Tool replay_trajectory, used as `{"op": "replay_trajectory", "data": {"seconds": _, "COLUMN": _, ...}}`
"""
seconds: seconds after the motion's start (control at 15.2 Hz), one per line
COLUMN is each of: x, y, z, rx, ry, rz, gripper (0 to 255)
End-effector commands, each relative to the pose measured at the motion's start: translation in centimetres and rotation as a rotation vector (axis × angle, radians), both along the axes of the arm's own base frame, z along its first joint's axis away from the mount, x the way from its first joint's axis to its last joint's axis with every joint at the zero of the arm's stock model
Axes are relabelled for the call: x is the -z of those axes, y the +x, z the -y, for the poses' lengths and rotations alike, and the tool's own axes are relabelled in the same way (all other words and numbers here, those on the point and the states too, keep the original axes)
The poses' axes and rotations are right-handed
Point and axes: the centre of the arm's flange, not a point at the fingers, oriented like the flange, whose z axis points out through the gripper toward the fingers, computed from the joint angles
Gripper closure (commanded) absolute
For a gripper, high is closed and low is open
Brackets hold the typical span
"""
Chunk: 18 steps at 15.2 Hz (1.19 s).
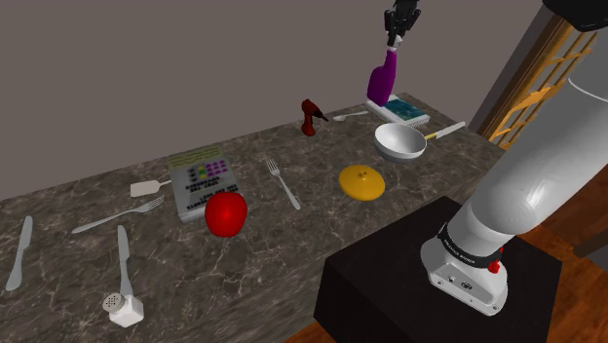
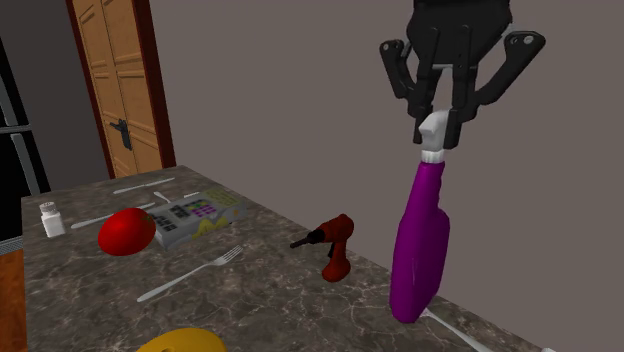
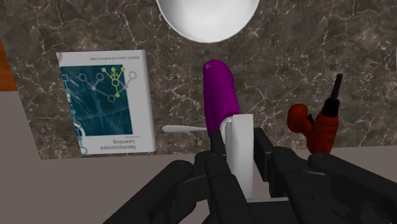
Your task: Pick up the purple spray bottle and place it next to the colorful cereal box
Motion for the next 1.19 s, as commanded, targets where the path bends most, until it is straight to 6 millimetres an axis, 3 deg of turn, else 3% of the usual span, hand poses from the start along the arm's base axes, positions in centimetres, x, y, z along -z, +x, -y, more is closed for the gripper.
{"op": "replay_trajectory", "data": {"seconds": 0.0, "x": -1.0, "y": 0.0, "z": 0.0, "rx": 0.000, "ry": 0.000, "rz": 0.000, "gripper": 255}}
{"op": "replay_trajectory", "data": {"seconds": 1.12, "x": -10.0, "y": 0.0, "z": 0.0, "rx": 0.000, "ry": 0.000, "rz": 0.000, "gripper": 255}}
